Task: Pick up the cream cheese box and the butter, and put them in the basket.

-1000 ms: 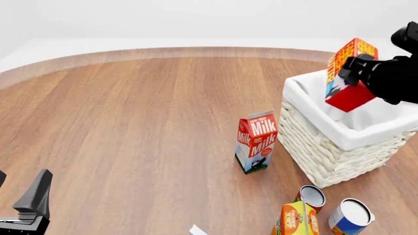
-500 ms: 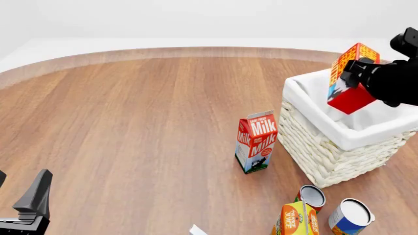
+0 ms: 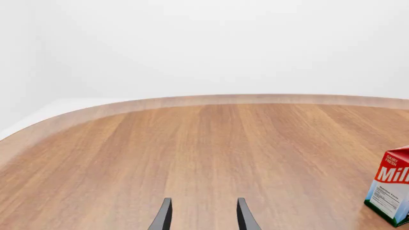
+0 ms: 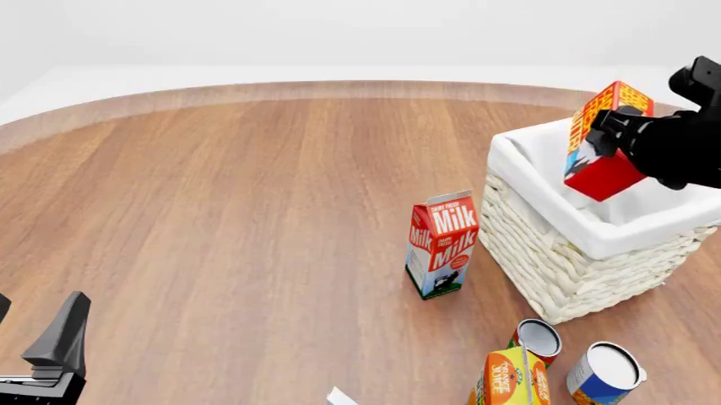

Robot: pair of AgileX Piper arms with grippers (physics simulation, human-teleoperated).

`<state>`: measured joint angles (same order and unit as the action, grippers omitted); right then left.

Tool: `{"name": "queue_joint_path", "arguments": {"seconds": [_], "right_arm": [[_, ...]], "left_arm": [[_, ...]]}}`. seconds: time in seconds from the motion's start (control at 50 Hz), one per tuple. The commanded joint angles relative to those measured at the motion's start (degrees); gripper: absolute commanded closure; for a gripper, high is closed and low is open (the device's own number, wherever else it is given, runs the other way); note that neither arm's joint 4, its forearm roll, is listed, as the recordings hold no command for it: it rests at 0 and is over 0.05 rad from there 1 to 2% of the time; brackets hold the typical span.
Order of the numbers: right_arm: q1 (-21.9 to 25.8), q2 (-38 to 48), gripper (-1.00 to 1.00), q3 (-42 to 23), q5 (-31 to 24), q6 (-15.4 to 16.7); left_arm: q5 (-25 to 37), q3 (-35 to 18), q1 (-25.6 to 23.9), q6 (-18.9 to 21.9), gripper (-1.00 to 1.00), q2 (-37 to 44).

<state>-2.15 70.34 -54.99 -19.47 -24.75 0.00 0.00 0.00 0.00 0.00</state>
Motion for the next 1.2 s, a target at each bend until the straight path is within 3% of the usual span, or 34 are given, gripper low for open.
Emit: {"name": "queue_joint_path", "arguments": {"seconds": [0.02,0.88,0.9,1.2], "right_arm": [[-0.2,-0.6,1.00,-0.6,0.6,-0.8],[-1.4,0.6,1.00,1.0,2.5,0.1],[-1.2,0.4,-1.00,1.2,2.8,0.3],[-0.1,-0.1,-1.00,1.8,2.8,-0.3]], "left_arm": [[0.0,0.0,0.0,0.0,-1.00,0.0],[0.0,0.0,0.0,0.0,-1.00,0.0],[0.0,0.0,0.0,0.0,-1.00,0.0],[0.0,0.0,0.0,0.0,-1.00,0.0]]}}
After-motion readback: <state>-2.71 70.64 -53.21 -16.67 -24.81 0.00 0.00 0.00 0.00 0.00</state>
